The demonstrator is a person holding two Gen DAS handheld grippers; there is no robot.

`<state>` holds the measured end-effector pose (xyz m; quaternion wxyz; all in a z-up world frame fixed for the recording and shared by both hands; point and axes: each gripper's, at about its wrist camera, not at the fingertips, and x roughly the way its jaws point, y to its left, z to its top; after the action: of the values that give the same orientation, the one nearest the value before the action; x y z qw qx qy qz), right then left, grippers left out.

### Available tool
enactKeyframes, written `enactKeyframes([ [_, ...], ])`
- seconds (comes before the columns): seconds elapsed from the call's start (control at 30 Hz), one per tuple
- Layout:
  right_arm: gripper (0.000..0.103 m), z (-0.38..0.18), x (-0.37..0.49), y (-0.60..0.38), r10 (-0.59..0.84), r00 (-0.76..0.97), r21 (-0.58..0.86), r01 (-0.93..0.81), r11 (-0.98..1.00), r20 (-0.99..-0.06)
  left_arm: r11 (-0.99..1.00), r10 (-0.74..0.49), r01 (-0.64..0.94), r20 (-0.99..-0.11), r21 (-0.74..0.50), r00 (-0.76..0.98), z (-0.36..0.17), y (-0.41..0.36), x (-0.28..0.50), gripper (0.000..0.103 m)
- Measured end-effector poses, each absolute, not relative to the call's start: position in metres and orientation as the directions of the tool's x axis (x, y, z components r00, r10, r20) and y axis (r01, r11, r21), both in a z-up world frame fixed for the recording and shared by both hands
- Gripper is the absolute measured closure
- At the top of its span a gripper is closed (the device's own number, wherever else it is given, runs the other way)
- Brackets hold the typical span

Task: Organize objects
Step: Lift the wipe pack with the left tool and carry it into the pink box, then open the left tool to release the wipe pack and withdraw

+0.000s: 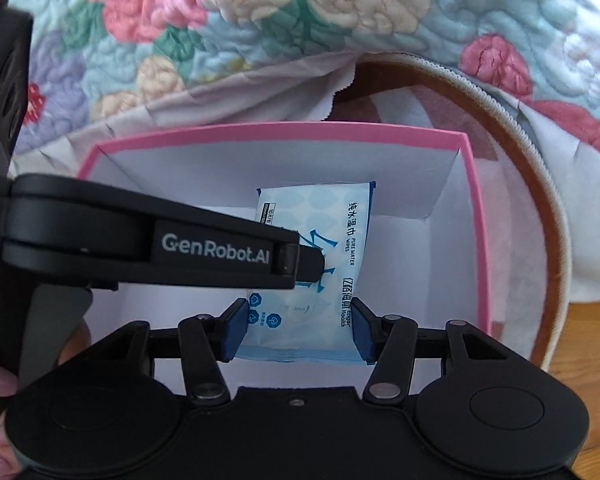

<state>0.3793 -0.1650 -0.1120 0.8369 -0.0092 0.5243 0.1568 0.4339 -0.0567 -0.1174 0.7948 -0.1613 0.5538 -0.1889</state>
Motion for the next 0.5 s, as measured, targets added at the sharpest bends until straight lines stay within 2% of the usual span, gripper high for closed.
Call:
enactKeyframes([
  [0.4, 0.046, -0.143, 0.390, -0.160, 0.155, 0.371, 0.065, -0.244, 0.968, -0.916, 0.853, -0.511, 0.048, -0.816, -0.519, 0.271, -0.148, -0.053, 0.445, 0.065],
  [0.5, 0.046, -0.148, 0.390, -0.162, 0.121, 0.366, 0.030, -0.245, 0.969, -0.923, 0.843, -0.526, 0.029, -0.812, -0.537, 0.252, -0.155, -0.053, 0.446, 0.068],
])
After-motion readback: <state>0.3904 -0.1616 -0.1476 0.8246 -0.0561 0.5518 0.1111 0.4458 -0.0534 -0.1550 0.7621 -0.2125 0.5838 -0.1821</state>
